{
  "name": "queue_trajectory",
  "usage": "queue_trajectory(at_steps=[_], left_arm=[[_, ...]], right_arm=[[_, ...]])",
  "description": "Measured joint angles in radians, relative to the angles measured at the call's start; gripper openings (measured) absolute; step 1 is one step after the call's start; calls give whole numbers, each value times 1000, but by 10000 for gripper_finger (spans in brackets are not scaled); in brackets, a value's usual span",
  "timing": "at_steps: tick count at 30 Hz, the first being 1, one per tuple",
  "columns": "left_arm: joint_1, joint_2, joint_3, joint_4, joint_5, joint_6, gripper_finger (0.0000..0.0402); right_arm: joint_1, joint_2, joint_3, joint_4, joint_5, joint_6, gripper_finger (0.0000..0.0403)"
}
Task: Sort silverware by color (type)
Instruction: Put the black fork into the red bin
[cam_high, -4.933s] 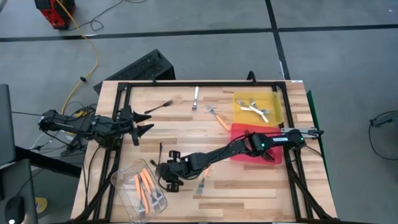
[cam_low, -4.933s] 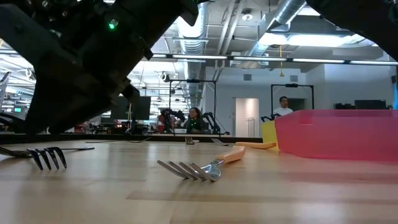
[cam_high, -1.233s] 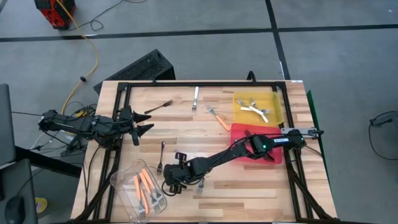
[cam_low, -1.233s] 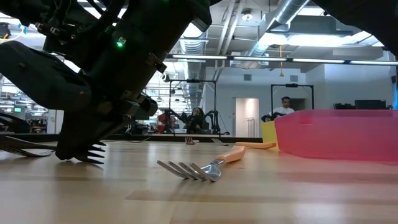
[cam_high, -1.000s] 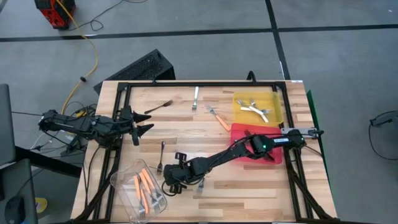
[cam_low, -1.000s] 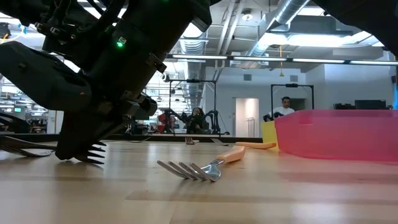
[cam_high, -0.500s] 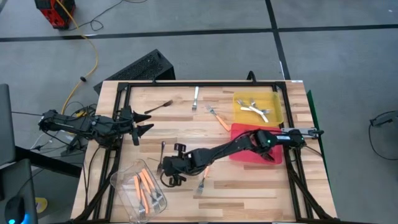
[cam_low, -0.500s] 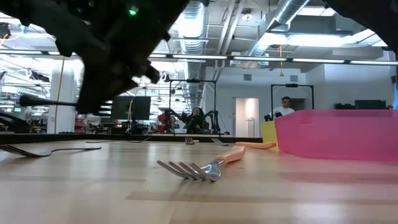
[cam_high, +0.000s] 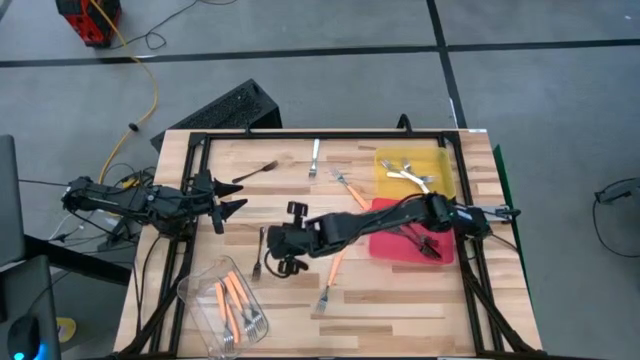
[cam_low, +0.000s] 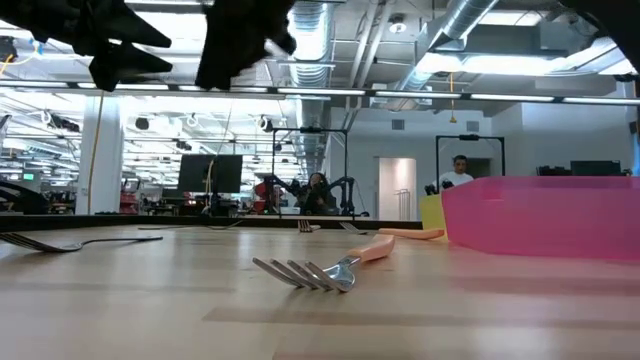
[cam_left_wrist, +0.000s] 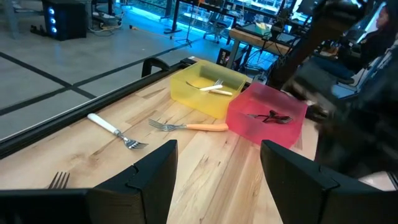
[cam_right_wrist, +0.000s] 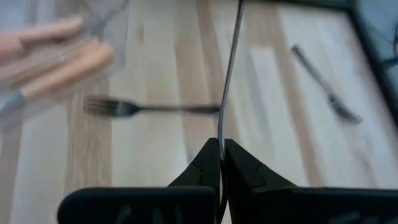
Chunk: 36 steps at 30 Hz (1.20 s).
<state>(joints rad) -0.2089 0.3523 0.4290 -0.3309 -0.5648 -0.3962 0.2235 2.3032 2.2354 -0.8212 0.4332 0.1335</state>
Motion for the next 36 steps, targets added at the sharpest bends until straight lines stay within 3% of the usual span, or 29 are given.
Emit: queue_trajectory(at_steps=[14,36], left_arm=[[0,0,0,1,0,6,215],[0,0,0,-1,3,7,215]], right_arm=[[-52,-143,-2,-299,13,-40,25],[-224,-447,-2,-554,19,-44,29]])
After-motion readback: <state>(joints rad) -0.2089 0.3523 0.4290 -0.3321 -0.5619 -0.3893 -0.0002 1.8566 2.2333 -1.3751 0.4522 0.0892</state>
